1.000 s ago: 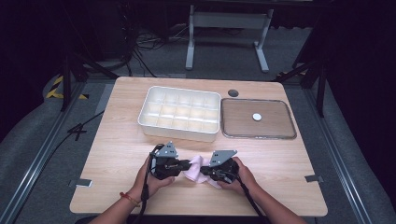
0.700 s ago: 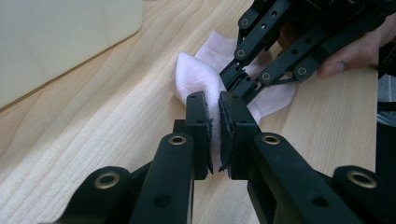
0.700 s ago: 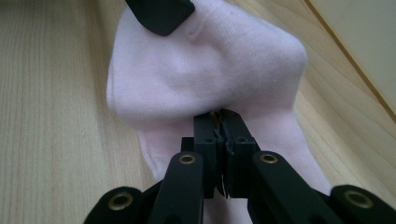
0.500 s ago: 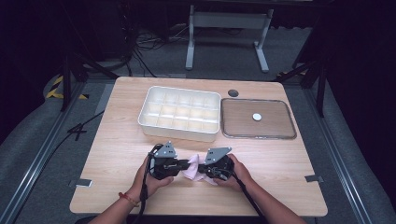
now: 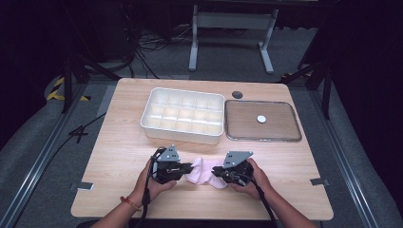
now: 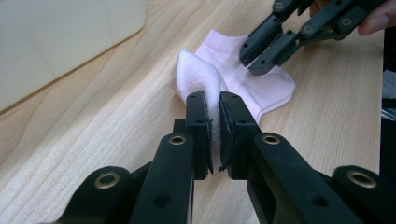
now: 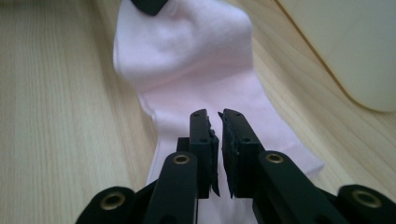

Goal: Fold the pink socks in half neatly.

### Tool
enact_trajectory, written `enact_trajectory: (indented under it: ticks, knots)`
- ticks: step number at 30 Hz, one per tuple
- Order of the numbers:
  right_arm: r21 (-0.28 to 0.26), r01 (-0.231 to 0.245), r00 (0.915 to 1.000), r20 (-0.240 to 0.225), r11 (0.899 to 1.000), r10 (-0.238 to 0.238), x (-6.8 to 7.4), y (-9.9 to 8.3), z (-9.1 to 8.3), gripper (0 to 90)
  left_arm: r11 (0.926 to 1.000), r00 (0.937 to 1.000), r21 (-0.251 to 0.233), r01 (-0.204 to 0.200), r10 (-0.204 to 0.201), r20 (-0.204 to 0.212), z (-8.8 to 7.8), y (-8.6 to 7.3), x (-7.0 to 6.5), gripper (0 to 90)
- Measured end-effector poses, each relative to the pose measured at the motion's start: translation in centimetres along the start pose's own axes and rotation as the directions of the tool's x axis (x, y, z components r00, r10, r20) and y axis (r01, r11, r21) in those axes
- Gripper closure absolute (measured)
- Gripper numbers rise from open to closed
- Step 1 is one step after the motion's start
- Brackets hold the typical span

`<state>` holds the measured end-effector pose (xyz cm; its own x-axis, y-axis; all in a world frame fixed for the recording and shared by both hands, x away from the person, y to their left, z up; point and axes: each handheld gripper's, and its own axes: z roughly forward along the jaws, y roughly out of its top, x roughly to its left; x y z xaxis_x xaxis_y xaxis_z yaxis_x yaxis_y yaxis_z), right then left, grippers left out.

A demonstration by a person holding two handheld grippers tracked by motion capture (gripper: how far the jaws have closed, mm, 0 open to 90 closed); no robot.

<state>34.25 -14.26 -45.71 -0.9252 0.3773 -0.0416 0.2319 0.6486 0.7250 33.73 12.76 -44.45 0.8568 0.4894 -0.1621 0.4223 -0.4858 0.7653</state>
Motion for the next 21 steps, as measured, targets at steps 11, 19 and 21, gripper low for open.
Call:
enact_trajectory:
  ticks: [11,19,21]
  knots:
    - [0.051,-0.038,0.9977,0.059,0.998,0.035,-0.7,-2.2,-0.5,83.3,0.9997,0.9998,0.014,-0.022,0.022,-0.001,0.6,0.6,-0.2,82.8]
    - [0.028,-0.030,0.9983,0.050,0.999,0.029,-1.0,-2.5,-0.8,80.8,0.9966,0.9973,0.038,-0.073,0.073,-0.004,1.3,1.6,-0.9,82.7]
    - [0.008,-0.043,0.9966,0.071,0.999,0.042,-1.2,-2.6,-1.2,79.8,0.9969,0.9976,0.038,-0.069,0.070,-0.004,1.3,1.7,-0.9,82.8]
